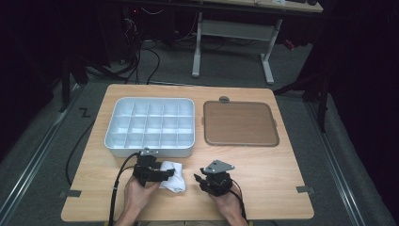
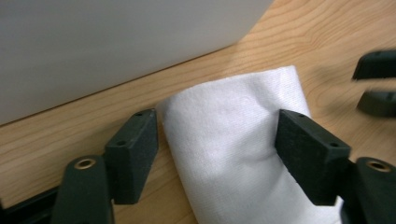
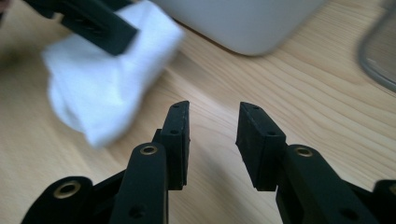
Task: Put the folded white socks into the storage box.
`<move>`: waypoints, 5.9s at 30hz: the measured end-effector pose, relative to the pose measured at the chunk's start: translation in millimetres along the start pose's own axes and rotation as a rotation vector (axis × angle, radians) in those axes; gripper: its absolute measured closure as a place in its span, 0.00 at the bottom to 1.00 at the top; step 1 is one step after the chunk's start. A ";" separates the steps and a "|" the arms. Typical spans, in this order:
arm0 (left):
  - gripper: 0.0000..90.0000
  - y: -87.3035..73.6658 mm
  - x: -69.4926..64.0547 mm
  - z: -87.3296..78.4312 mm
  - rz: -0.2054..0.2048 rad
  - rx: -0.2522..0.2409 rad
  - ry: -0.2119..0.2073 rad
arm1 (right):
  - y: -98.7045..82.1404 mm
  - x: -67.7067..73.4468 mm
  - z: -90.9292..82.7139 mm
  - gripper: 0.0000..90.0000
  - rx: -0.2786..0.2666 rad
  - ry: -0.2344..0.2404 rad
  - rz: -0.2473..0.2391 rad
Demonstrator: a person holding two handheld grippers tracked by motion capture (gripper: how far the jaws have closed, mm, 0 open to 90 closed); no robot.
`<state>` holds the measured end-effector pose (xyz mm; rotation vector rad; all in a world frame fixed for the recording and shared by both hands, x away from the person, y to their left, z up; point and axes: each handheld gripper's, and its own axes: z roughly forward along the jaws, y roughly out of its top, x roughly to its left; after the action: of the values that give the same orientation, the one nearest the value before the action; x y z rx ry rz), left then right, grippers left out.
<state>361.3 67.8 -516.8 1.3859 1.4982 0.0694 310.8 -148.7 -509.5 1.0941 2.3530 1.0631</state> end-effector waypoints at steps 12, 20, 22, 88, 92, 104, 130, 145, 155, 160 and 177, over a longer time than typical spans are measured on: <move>0.50 -6.0 -2.4 2.6 0.038 0.010 -0.024 | -44.8 -69.3 -32.1 0.65 0.026 -0.210 0.150; 0.60 -6.6 -3.0 1.2 0.050 0.019 -0.039 | -59.7 -89.3 -35.8 0.56 0.023 -0.289 0.207; 0.62 -6.9 -3.3 0.4 0.062 0.020 -0.039 | -60.1 -91.5 -35.8 0.56 0.021 -0.294 0.215; 0.82 28.1 -13.5 -30.1 0.001 0.005 -0.155 | -58.9 -94.2 -34.0 0.44 0.029 -0.277 0.212; 0.82 30.1 -13.0 -31.6 -0.002 0.002 -0.158 | -58.9 -94.2 -33.9 0.44 0.029 -0.277 0.212; 0.82 42.3 -17.3 -36.3 -0.013 -0.031 -0.195 | -58.9 -94.1 -33.9 0.44 0.029 -0.275 0.209; 0.82 94.9 -26.7 -38.0 -0.016 -0.039 -0.212 | -58.7 -94.7 -33.6 0.45 0.027 -0.278 0.209; 0.82 134.5 -34.2 -20.1 -0.024 -0.076 -0.223 | -58.8 -94.0 -33.8 0.45 0.029 -0.280 0.214; 0.82 142.8 -20.9 -7.6 -0.068 -0.101 -0.215 | -58.9 -93.9 -33.9 0.45 0.028 -0.281 0.214; 0.82 140.2 -18.6 -0.6 -0.061 -0.100 -0.199 | -58.9 -93.9 -33.9 0.45 0.028 -0.282 0.215; 0.82 129.8 19.7 9.9 -0.092 -0.111 -0.147 | -59.2 -93.4 -34.1 0.45 0.028 -0.283 0.213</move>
<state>462.5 119.7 -450.3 1.2058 1.4125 -0.0070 321.8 -261.7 -532.0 1.4292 2.0702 0.8774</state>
